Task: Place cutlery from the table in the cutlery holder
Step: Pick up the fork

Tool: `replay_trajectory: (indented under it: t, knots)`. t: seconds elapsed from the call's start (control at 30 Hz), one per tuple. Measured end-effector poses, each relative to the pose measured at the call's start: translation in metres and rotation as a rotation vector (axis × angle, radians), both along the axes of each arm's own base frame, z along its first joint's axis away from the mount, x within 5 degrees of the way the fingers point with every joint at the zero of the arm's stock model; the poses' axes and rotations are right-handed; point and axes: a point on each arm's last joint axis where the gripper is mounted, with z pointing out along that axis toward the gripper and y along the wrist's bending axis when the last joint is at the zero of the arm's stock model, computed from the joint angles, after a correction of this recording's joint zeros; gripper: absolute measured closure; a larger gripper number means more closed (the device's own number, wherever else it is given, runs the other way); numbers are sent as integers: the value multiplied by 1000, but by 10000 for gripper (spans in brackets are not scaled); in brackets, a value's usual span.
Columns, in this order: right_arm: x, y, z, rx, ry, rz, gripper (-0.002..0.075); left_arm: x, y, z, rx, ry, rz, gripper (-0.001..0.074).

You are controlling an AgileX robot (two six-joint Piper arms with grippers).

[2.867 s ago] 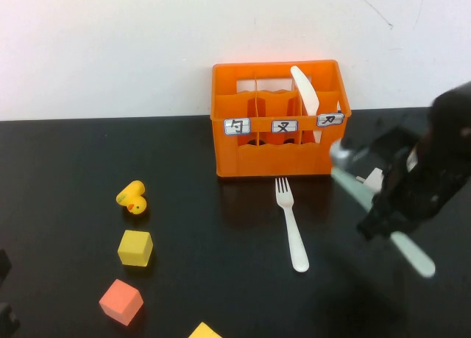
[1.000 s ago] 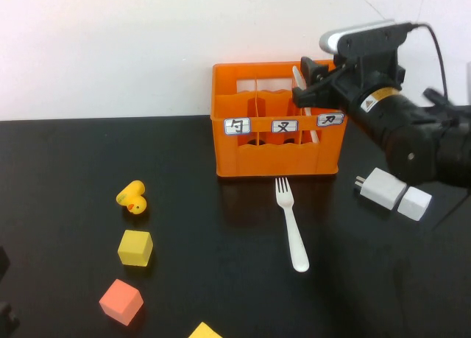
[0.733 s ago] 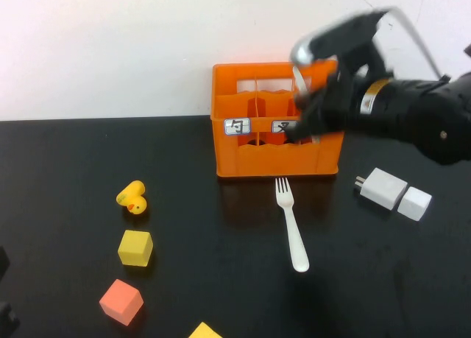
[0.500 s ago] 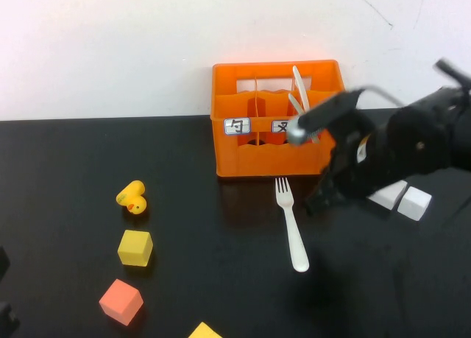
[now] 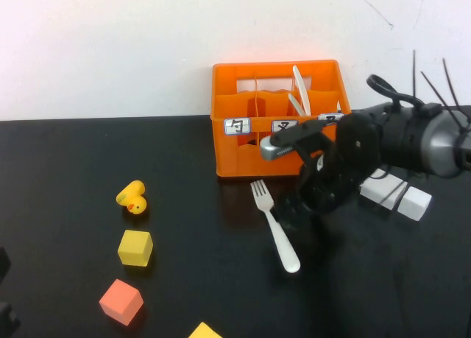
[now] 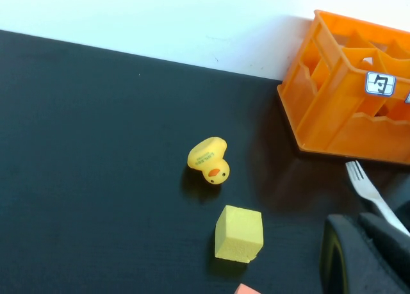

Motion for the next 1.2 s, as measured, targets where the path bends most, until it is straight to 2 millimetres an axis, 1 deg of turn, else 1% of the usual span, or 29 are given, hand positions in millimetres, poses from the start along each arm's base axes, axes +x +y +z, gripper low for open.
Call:
replay_trajectory:
  t: [0.07,0.27,0.5,0.6,0.67,0.73,0.87,0.9,0.93,1.0,1.07,1.2]
  knots:
    - [5,4,0,9,3,-3,180,0,0,0,0,0,0,736]
    - [8,8,7,8,45,-3,181,0,0,0,-1,1,0,736]
    - [14,18,36,23,48,34,181,0,0,0,-1,1,0,736]
    - [9,29,41,39,36,98,181,0,0,0,-1,1,0,736]
    - [5,35,39,39,38,128,181,0,0,0,-1,1,0,736]
    - [3,40,33,40,50,144,181,0,0,0,-1,1,0,736]
    - [5,43,9,12,97,152,181,0,0,0,-1,1,0,736]
    - [5,43,4,5,108,154,182,0,0,0,-2,1,0,736]
    - [6,44,3,6,104,155,186,0,0,0,-2,1,0,736]
    - [7,44,2,5,104,159,207,0,0,0,-2,1,0,736]
    - [7,45,1,6,103,162,259,0,0,0,-2,1,0,736]
    - [7,45,0,7,118,161,440,0,0,0,-2,1,0,736]
